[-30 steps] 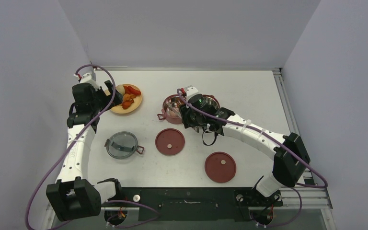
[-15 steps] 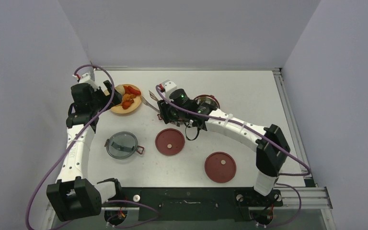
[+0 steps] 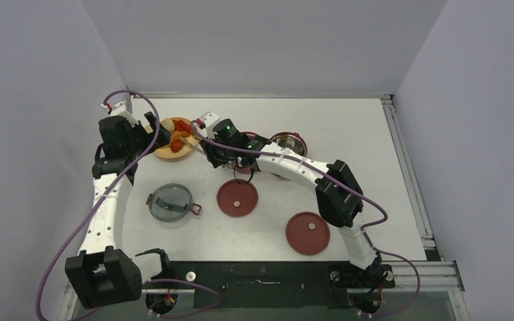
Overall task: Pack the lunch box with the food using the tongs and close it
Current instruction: Pick up the fake food from the plate.
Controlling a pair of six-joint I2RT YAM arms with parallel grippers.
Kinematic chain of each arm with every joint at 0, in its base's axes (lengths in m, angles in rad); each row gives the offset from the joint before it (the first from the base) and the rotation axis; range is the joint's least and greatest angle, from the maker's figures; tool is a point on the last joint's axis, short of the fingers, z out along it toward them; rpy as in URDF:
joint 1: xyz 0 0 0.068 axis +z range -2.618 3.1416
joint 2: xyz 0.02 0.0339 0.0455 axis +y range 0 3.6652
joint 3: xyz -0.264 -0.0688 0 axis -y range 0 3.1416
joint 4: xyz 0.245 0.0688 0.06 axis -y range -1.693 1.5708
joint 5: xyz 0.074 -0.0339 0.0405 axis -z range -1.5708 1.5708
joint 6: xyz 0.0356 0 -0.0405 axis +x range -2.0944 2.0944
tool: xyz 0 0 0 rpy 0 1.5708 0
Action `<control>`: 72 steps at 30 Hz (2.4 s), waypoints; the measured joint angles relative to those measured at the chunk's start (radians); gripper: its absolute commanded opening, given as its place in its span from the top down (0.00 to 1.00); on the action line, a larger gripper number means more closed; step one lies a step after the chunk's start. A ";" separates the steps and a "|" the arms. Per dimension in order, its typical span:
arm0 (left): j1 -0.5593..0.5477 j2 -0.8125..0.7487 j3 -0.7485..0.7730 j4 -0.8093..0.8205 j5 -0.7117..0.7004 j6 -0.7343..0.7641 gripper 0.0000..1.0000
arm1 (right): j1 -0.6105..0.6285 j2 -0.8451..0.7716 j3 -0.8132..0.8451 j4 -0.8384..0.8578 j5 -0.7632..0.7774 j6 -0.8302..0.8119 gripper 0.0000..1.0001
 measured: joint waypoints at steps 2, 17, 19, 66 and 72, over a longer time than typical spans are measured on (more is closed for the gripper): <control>0.004 0.000 0.000 0.000 0.005 -0.001 0.04 | 0.000 0.025 0.029 -0.006 -0.011 -0.008 0.60; 0.011 0.000 0.000 0.004 0.028 -0.008 0.04 | -0.016 0.166 0.129 0.053 -0.121 0.120 0.60; 0.011 0.000 0.000 0.005 0.029 -0.008 0.04 | -0.023 0.183 0.138 0.069 -0.130 0.148 0.60; 0.011 0.000 0.000 0.008 0.040 -0.011 0.04 | -0.068 0.290 0.122 0.217 -0.149 0.456 0.59; 0.011 0.000 0.000 0.008 0.040 -0.011 0.04 | -0.068 0.290 0.128 0.219 -0.194 0.479 0.59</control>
